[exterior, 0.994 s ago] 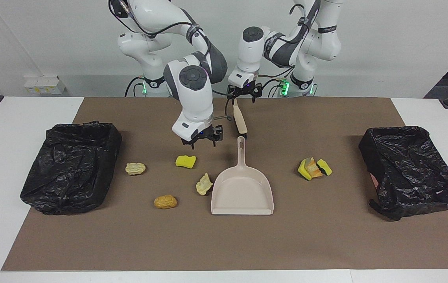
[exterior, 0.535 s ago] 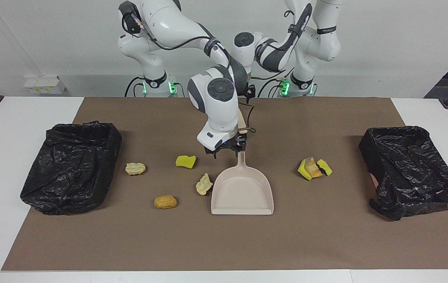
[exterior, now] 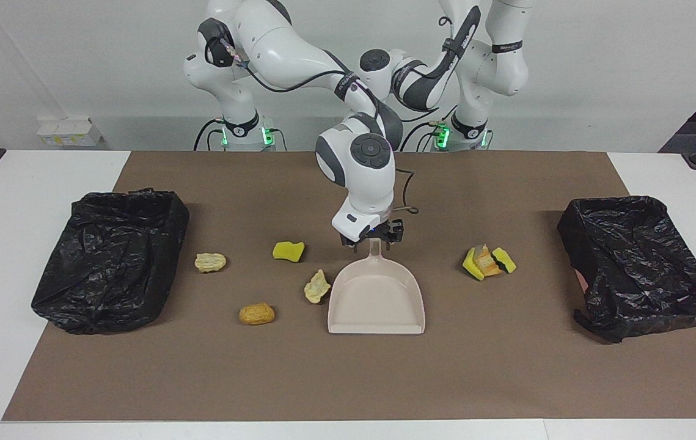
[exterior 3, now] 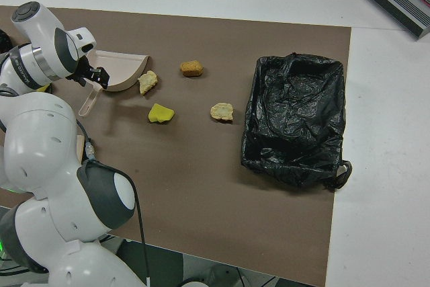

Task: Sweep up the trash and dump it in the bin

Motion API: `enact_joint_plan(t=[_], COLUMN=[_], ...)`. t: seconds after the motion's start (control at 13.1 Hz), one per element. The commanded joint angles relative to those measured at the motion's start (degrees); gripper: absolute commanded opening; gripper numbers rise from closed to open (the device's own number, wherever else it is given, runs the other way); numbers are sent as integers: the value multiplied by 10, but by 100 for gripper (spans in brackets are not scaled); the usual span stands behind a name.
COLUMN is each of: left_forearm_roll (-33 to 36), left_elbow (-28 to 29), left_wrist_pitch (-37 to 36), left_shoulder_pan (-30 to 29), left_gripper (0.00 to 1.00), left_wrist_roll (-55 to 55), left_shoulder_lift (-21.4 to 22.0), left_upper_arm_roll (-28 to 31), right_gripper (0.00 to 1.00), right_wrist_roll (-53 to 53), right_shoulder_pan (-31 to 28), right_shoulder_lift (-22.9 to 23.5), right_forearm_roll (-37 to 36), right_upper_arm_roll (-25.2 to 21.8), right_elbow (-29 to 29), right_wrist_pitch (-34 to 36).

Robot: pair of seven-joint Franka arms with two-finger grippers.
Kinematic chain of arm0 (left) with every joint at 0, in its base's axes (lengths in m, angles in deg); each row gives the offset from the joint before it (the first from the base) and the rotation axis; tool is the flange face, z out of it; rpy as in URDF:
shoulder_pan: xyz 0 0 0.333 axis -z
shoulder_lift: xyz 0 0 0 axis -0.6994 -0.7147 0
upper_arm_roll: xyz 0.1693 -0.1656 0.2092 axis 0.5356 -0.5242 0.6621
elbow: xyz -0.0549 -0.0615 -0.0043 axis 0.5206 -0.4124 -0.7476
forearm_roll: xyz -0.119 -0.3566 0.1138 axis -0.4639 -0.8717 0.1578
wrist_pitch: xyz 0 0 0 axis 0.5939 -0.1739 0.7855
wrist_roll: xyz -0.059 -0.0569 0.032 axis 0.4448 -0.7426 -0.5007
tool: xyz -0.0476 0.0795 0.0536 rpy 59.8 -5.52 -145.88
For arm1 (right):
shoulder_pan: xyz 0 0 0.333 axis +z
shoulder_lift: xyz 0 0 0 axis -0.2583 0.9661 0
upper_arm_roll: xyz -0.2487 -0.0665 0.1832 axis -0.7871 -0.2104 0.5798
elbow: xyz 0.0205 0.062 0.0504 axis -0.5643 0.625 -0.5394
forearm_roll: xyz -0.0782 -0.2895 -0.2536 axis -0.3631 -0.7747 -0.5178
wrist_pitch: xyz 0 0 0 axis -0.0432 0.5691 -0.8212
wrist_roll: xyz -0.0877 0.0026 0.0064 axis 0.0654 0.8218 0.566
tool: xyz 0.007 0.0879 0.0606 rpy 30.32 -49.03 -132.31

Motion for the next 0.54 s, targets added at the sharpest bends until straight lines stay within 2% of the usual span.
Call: enact_joint_plan(t=[0.0,0.08,0.31,0.38,0.46], left_forearm_roll=[-7,-7,-7,-7,-7], left_elbow=[13,8,6,5,5], left_wrist_pitch=[21,21,19,13,8], left_shoulder_pan=[14,14,11,7,6], left_gripper=[32,0,0,0,0], left_wrist_roll=[6,7,-4,-6,-7], left_shoulder_lift=[1,-5,-6,-5,-4], left_upper_arm_roll=[10,10,11,11,12], right_gripper=[80,77,76,68,66], right_wrist_roll=[14,27,34,34,34], right_shoulder_pan=[2,4,9,9,13], right_shoulder_lift=[-4,-6,-24,-34,-45], right_forearm_roll=[16,22,22,19,19], right_upper_arm_roll=[4,5,5,5,5], right_elbow=[7,8,42,57,74], right_wrist_pitch=[11,13,13,22,30])
